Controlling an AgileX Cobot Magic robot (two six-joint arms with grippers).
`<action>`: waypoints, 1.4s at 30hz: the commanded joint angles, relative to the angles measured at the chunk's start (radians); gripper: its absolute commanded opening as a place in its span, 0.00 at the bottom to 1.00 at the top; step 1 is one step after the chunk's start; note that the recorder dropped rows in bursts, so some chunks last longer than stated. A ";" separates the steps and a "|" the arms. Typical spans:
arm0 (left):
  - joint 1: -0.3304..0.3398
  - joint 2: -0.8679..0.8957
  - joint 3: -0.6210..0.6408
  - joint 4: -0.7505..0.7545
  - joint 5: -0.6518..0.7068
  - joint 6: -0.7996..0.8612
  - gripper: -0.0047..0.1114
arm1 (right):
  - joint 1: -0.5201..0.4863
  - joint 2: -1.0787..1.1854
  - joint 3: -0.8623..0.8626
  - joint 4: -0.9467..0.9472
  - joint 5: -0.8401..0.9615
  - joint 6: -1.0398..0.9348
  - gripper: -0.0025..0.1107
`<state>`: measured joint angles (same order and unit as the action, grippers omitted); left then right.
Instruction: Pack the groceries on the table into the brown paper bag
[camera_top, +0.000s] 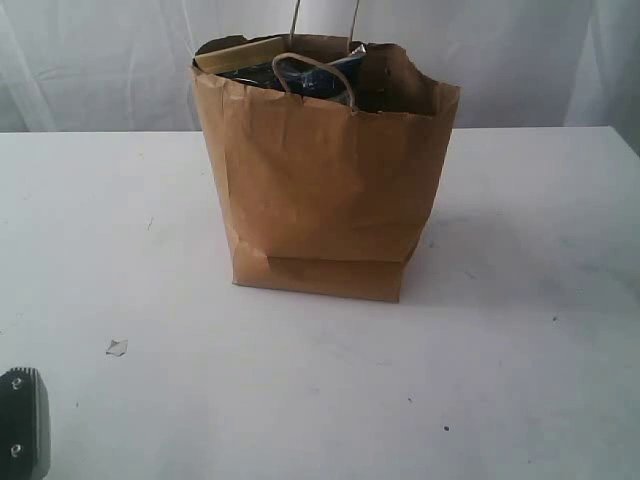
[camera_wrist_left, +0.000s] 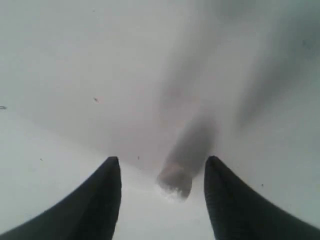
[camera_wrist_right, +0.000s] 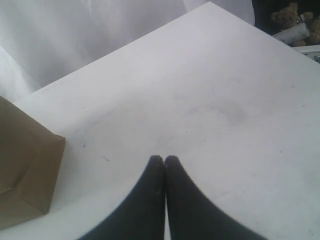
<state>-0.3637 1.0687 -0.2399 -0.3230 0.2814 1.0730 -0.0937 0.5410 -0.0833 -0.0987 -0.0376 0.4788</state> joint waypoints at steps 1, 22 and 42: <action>-0.007 0.017 0.034 0.004 -0.069 0.017 0.51 | -0.006 0.003 0.005 -0.005 -0.009 -0.001 0.02; -0.007 0.012 -0.045 0.002 -0.025 -0.159 0.04 | -0.006 0.003 0.005 -0.005 -0.009 -0.001 0.02; -0.007 -0.119 -0.521 -0.833 -0.244 -0.356 0.04 | -0.006 0.003 0.005 -0.007 -0.009 -0.001 0.02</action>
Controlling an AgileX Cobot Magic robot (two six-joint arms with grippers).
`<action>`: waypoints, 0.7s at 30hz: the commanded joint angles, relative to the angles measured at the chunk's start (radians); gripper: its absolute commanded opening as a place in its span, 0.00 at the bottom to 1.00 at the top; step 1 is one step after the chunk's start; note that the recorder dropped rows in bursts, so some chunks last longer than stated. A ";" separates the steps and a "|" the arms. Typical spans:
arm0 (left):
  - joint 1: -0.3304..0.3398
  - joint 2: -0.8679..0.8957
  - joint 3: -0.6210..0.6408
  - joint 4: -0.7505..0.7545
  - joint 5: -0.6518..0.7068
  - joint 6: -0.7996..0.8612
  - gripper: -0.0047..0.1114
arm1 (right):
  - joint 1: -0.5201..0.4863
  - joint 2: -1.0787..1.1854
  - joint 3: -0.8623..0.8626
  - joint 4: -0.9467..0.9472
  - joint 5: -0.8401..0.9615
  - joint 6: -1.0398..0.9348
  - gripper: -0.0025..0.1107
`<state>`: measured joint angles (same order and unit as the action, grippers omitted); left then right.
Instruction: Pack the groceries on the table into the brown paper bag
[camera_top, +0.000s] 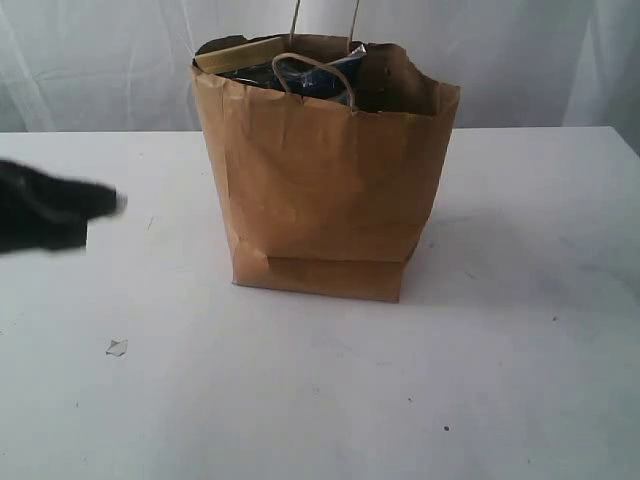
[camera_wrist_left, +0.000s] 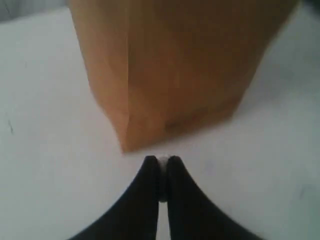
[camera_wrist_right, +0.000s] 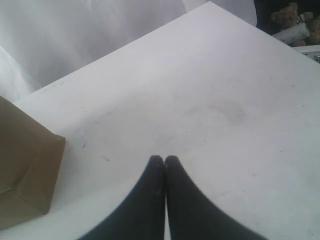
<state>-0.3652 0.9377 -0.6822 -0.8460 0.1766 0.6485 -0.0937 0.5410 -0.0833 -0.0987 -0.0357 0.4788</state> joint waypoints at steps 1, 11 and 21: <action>-0.006 0.027 -0.108 -0.315 -0.153 0.092 0.04 | -0.006 0.003 0.005 -0.007 -0.011 -0.001 0.02; -0.006 0.342 -0.478 -0.305 -0.177 0.144 0.04 | -0.006 0.003 0.005 -0.004 -0.003 -0.001 0.02; -0.006 0.693 -0.818 -0.293 0.090 0.200 0.04 | -0.006 0.003 0.005 -0.002 0.091 0.028 0.02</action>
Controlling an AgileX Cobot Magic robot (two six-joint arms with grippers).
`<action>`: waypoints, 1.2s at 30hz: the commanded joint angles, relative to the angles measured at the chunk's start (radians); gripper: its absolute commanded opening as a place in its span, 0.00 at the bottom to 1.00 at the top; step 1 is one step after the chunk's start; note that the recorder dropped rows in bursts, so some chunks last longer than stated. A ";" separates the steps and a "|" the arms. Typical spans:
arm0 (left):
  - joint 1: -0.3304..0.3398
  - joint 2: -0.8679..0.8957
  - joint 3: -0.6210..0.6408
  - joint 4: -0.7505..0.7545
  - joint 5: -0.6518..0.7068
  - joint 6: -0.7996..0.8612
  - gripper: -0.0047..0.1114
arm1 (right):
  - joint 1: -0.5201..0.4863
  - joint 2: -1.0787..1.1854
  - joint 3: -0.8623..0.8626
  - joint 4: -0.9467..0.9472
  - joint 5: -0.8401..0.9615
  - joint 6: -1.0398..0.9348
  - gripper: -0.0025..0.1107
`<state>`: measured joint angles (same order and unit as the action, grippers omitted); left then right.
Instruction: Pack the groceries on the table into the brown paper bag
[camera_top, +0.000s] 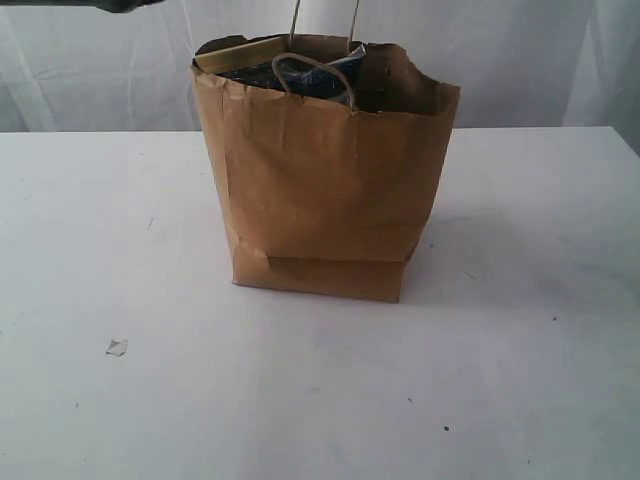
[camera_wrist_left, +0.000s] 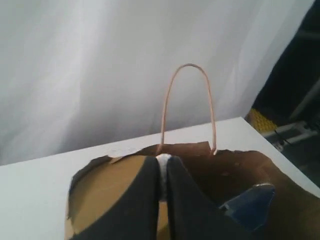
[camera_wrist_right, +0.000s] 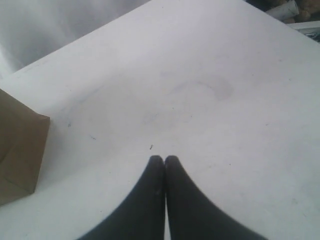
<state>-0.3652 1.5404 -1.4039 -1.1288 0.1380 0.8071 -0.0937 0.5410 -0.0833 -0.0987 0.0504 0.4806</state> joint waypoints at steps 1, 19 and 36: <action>-0.006 0.117 -0.124 -0.010 0.164 0.046 0.04 | -0.006 0.003 0.005 -0.002 0.005 0.026 0.02; -0.006 0.287 -0.330 -0.016 0.471 0.094 0.57 | -0.006 0.003 0.005 -0.002 -0.003 0.081 0.02; 0.007 0.046 -0.330 0.565 0.519 -0.235 0.07 | -0.006 0.003 -0.050 -0.010 -0.240 -0.395 0.02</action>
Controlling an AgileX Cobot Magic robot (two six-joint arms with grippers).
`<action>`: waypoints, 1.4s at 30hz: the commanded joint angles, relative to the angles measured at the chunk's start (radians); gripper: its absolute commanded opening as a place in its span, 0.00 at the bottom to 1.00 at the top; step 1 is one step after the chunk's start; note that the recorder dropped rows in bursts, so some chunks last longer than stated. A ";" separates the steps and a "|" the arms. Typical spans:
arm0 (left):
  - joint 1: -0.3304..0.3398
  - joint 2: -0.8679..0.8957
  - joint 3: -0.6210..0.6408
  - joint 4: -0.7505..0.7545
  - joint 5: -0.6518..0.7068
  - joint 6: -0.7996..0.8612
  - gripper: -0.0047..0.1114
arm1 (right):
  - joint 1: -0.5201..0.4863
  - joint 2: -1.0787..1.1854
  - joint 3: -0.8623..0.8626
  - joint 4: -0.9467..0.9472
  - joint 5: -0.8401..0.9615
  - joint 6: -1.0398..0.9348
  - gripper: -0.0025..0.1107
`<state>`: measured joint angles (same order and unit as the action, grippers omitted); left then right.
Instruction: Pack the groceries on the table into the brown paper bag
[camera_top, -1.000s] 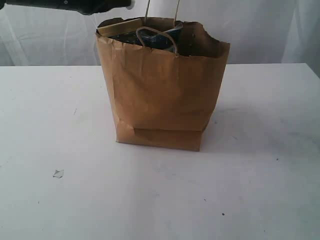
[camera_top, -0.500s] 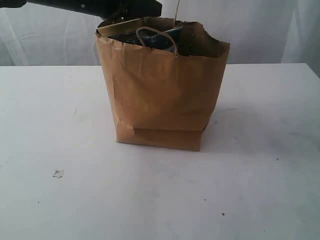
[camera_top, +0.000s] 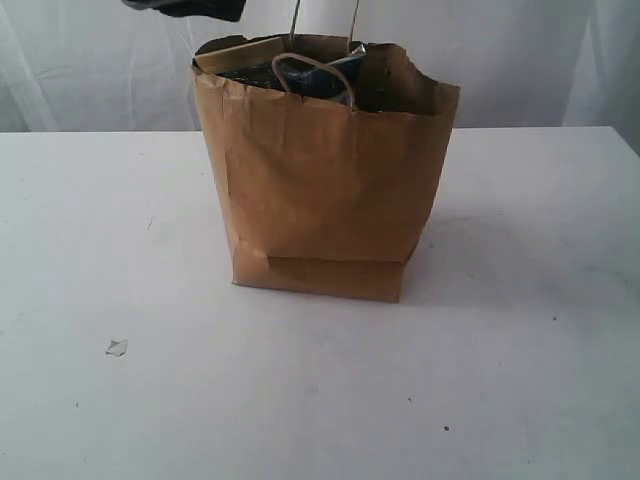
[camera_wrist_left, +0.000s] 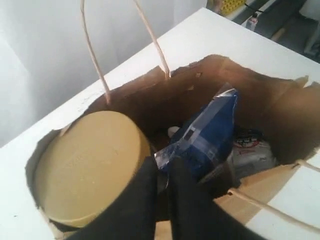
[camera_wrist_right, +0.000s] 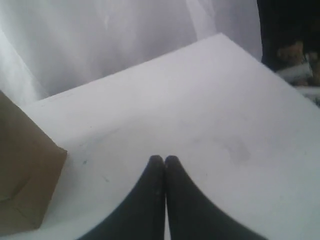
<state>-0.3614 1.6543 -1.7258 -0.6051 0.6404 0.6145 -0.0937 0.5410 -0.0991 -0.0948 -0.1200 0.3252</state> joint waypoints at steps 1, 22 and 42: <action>0.003 -0.080 -0.008 0.051 0.011 -0.059 0.04 | -0.006 0.003 -0.045 -0.014 -0.075 -0.335 0.02; 0.142 -0.445 0.566 1.341 -0.168 -1.452 0.04 | -0.006 -0.004 -0.158 0.039 0.086 -0.290 0.02; 0.190 -1.339 1.275 1.590 0.130 -1.671 0.04 | 0.005 -0.049 -0.005 0.039 -0.070 -0.190 0.02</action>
<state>-0.1746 0.3342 -0.4577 1.0013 0.6992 -1.0570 -0.0895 0.5270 -0.1785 -0.0579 -0.1044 0.1312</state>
